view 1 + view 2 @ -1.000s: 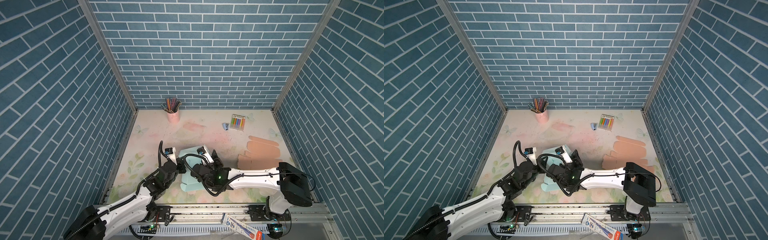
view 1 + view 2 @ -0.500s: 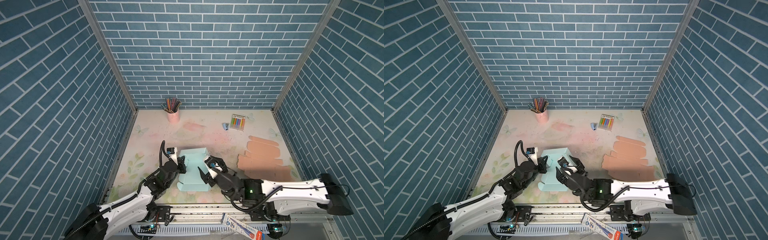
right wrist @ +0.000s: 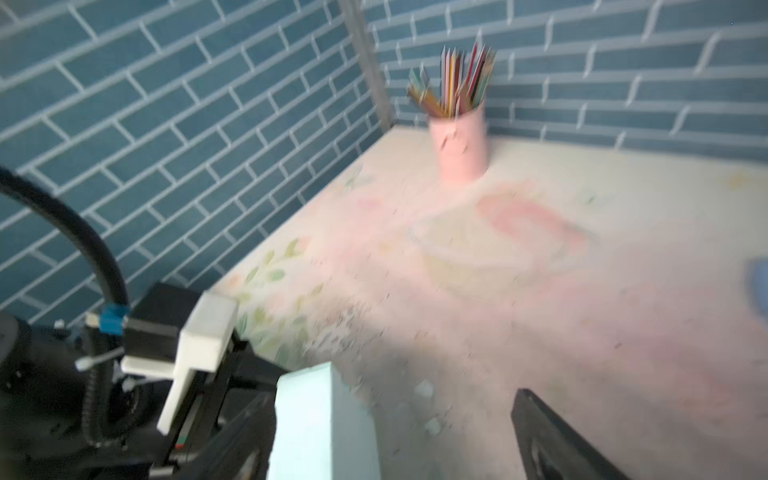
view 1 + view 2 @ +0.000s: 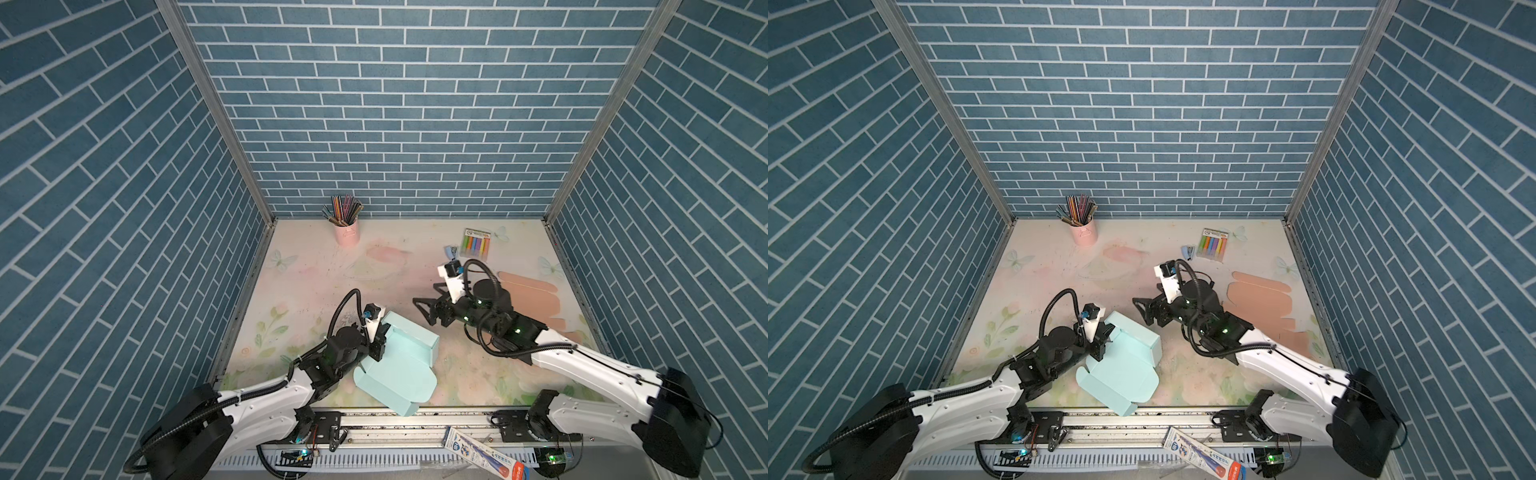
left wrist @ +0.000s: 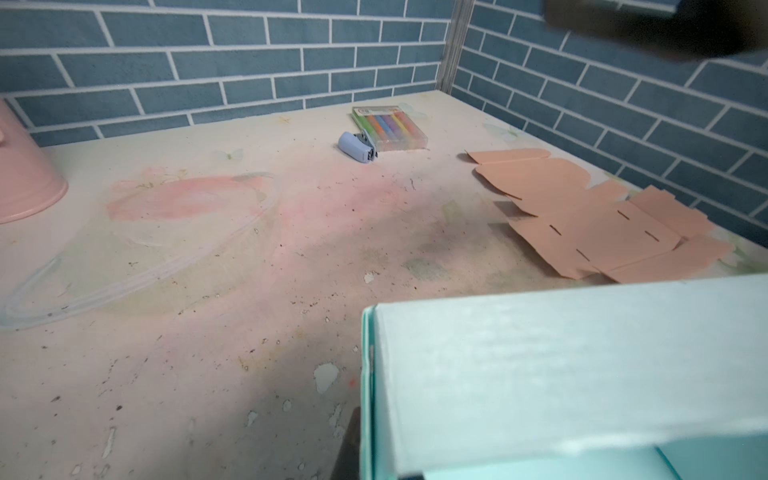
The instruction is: Fold the paper box
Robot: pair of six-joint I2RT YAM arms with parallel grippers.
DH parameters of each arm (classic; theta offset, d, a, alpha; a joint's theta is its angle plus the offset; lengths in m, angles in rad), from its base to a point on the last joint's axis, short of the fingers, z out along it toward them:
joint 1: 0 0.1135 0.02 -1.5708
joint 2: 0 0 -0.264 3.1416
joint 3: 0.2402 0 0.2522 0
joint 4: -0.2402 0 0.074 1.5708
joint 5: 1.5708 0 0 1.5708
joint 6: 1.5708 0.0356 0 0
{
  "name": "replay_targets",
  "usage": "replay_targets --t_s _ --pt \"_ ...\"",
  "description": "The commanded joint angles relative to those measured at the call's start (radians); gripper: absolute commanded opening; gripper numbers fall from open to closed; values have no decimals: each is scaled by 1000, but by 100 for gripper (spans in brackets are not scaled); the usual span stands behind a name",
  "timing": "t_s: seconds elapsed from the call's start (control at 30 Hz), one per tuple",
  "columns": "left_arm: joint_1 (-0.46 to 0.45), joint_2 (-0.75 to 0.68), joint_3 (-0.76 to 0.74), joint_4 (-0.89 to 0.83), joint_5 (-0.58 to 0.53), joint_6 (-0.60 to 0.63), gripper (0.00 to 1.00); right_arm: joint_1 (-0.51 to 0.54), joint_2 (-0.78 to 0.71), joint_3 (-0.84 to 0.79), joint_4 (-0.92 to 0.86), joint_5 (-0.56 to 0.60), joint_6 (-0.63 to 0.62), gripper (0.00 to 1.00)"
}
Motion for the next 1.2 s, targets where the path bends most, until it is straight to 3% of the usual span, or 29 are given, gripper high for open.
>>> replay_targets --t_s 0.0,0.3,0.73,1.17 --pt "-18 55 -21 121 7 51 0 -9 94 -1 65 -218 86 90" --pt "-27 199 -20 236 15 88 0 -23 271 -101 344 -391 215 88" --pt "-26 326 -8 322 -1 79 0 -6 347 -166 517 -507 320 56" --pt "-27 370 2 355 2 93 0 55 439 -207 717 -584 465 51"
